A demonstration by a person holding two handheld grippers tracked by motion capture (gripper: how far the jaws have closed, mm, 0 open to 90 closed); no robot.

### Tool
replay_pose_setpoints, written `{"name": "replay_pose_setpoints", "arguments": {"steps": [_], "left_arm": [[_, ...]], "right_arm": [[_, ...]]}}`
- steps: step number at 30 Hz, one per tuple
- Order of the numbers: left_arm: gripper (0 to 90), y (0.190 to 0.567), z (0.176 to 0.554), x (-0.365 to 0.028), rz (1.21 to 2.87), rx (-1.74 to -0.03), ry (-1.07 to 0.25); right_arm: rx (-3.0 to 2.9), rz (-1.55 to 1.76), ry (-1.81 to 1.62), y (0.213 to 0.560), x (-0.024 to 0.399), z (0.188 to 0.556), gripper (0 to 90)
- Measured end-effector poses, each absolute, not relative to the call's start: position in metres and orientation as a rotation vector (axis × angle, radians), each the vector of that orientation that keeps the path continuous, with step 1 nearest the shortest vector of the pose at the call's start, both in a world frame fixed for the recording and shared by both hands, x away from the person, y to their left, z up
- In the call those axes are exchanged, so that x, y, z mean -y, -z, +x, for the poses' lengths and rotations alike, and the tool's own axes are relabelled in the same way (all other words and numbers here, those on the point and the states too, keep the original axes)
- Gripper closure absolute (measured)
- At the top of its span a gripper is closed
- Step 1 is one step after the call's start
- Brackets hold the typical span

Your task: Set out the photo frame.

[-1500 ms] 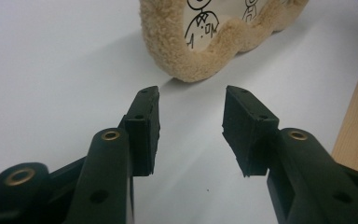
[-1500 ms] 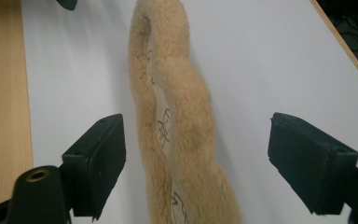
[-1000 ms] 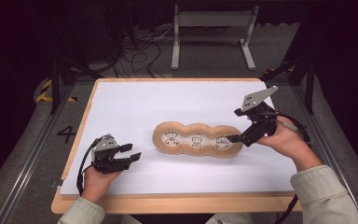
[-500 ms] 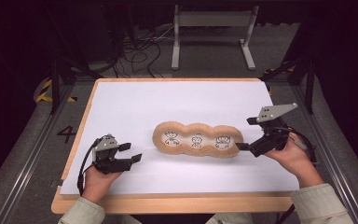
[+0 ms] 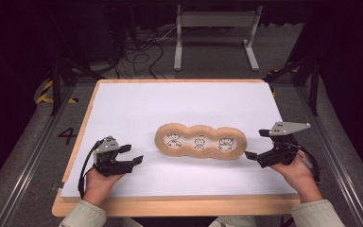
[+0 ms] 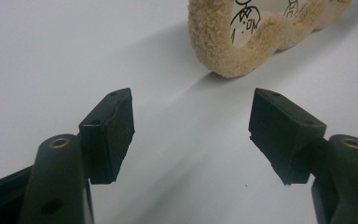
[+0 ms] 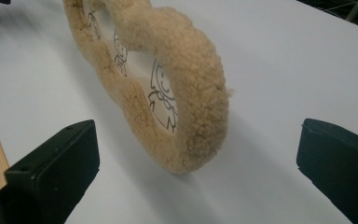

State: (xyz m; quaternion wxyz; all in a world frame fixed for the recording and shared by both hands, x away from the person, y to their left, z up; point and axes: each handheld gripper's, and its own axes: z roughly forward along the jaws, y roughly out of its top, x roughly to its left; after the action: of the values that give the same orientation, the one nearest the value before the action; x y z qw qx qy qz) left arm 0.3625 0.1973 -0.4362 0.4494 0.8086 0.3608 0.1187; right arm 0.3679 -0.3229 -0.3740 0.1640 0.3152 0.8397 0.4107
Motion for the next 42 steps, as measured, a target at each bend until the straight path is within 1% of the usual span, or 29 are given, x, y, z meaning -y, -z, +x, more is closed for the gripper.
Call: {"name": "replay_pose_setpoints", "arguments": {"steps": [9, 11, 12, 17, 23, 26, 32, 42], "left_arm": [[30.0, 0.438, 0.363, -0.200, 1.990, -0.895, -0.302], [29.4, 0.439, 0.362, -0.199, 1.989, -0.906, -0.284], [29.1, 0.439, 0.363, -0.200, 1.990, -0.896, -0.304], [28.7, 0.439, 0.365, -0.200, 1.984, -0.898, -0.299], [27.1, 0.442, 0.369, -0.198, 1.969, -0.914, -0.257], [26.4, 0.444, 0.371, -0.197, 1.959, -0.933, -0.226], [26.3, 0.445, 0.371, -0.195, 1.981, -0.922, -0.255], [26.1, 0.447, 0.372, -0.190, 2.023, -0.911, -0.277]], "right_arm": [[-2.307, 1.007, -1.203, 0.386, 0.335, 0.364, 0.0], [-2.270, 1.040, -1.211, 0.391, 0.339, 0.363, 0.0], [-2.243, 1.064, -1.225, 0.395, 0.341, 0.362, 0.0], [-2.223, 1.110, -1.236, 0.412, 0.346, 0.363, 0.0], [-2.249, 1.116, -1.210, 0.426, 0.343, 0.364, 0.0], [-2.281, 1.100, -1.135, 0.435, 0.339, 0.366, 0.0], [-2.325, 1.100, -1.089, 0.448, 0.333, 0.368, 0.0], [-2.358, 1.094, -1.094, 0.451, 0.327, 0.367, 0.0]]}}
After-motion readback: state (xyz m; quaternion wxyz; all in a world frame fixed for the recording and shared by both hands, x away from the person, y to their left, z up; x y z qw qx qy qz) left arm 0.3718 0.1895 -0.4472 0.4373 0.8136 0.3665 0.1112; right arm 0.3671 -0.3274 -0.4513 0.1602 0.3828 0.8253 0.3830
